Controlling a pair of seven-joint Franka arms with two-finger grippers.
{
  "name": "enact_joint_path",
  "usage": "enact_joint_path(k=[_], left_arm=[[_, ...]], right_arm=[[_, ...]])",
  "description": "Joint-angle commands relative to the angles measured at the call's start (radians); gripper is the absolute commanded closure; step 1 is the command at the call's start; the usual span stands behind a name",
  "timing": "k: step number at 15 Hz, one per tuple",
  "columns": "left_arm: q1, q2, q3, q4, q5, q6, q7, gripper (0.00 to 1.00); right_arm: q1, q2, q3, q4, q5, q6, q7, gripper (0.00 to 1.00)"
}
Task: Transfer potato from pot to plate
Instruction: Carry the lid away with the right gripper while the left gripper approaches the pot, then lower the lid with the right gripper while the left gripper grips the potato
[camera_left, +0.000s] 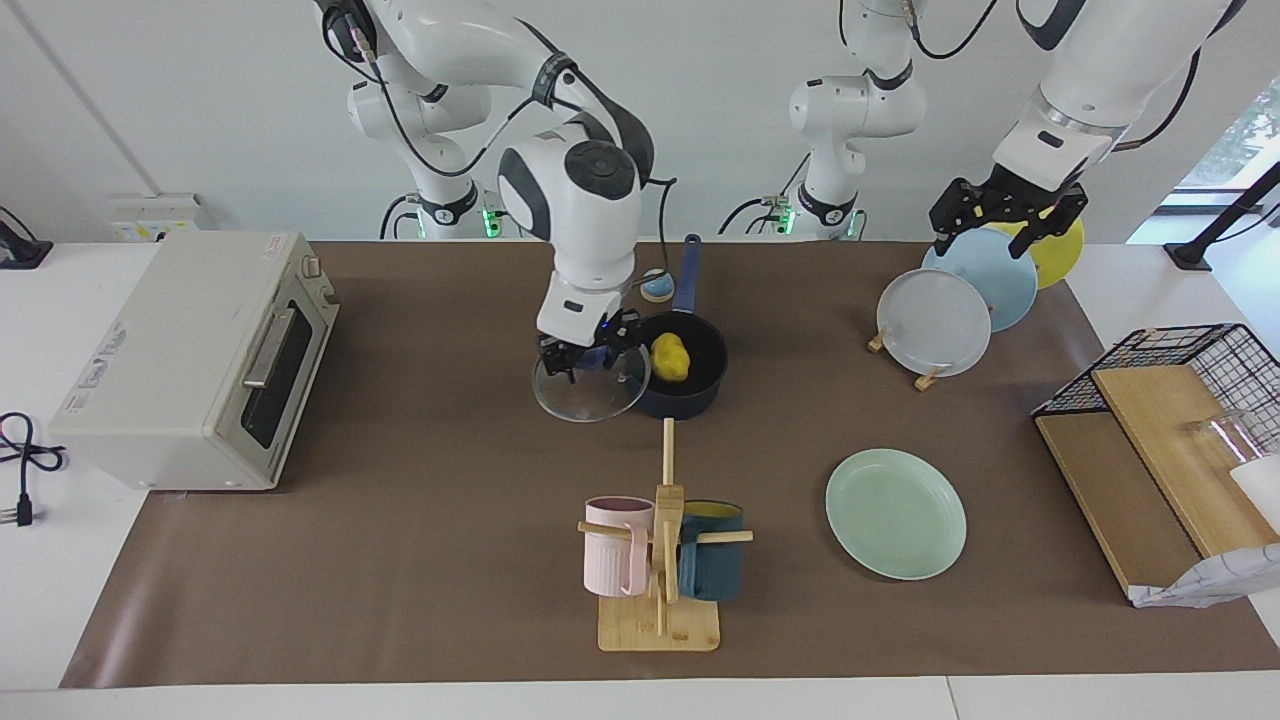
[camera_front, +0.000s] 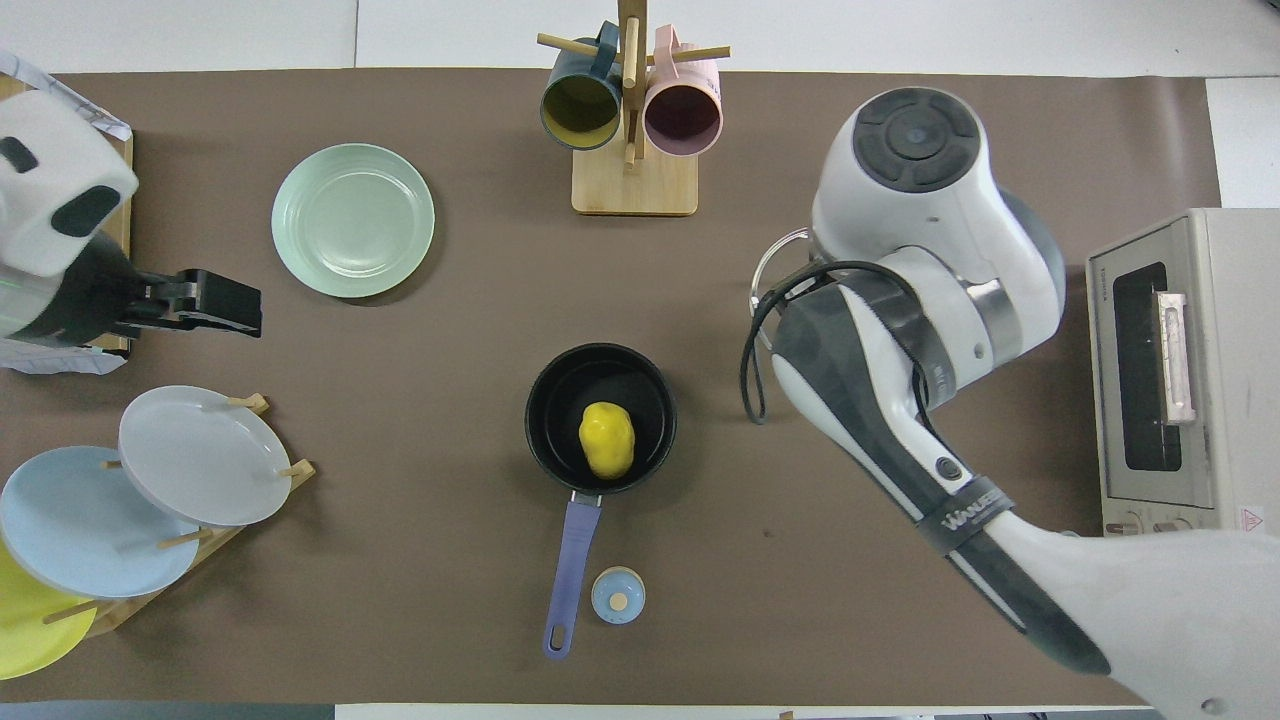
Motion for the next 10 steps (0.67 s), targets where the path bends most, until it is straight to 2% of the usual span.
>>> enact_joint_path(k=[1,4,6,8,10], left_arm=[[-0.124,-0.048,0.007,-0.103,-0.024,0.082,-0.187,0.00],[-0.251,-0.046,0.009,-0.173,-0.035,0.137,-0.302,0.00],[-0.311,-0.045,0.007,-0.247,-0.036,0.235,-0.371,0.00],[-0.400,-0.014,0.009,-0.336,-0.036,0.365,-0.460,0.00],[-0.447,0.044,0.009,-0.373,-0.036,0.485,-0.514,0.00]], right_arm=[[-0.124,-0.068,0.017,-0.187,-0.030,0.169,-0.147,0.43],[-0.187,-0.063,0.014,-0.258,-0.084,0.266,-0.273,0.43],[-0.235,-0.033,0.016,-0.278,-0.133,0.317,-0.322,0.43],[-0.239,-0.031,0.016,-0.289,-0.141,0.321,-0.348,0.43],[-0.252,-0.028,0.016,-0.315,-0.144,0.352,-0.344,0.43]])
